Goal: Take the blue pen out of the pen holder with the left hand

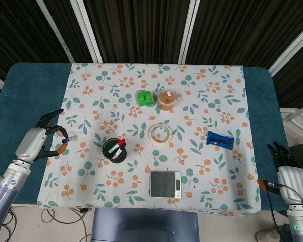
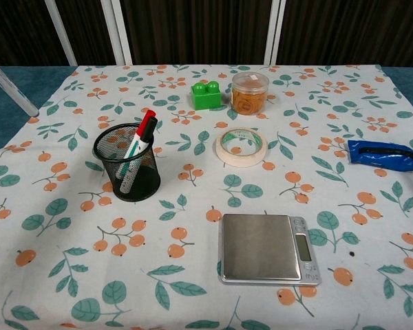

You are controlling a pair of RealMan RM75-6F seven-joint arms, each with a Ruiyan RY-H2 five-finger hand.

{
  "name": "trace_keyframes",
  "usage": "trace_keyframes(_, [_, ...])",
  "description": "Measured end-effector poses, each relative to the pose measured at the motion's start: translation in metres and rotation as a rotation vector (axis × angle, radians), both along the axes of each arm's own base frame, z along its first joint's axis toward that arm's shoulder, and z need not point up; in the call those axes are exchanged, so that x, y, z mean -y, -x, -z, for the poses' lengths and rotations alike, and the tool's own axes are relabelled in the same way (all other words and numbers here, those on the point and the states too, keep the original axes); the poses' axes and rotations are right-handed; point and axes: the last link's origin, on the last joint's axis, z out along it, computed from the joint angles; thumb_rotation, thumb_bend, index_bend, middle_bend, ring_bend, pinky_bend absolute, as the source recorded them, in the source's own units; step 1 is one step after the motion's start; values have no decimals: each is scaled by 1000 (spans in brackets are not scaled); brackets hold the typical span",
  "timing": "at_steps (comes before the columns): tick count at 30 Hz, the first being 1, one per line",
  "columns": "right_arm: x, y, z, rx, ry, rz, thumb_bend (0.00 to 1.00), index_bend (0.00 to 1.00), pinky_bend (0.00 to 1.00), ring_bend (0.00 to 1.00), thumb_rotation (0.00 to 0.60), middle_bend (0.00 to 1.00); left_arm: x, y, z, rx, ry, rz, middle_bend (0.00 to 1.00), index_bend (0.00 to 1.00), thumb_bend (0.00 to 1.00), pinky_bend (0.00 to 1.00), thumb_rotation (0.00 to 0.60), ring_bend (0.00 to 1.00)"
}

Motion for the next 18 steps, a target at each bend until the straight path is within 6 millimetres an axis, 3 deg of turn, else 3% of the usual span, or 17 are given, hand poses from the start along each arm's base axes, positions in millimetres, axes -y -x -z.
trace_keyframes(9, [0, 0, 0, 5, -1, 4, 129, 76, 169, 44, 600, 0, -45, -13, 44, -7, 71, 32, 38, 561, 377, 0, 600, 0])
trace_keyframes(18, [0, 1, 0, 7, -6, 6, 129, 76, 169, 45, 600, 0, -65, -26, 72, -30, 88, 64, 38, 562, 377, 0, 600, 0])
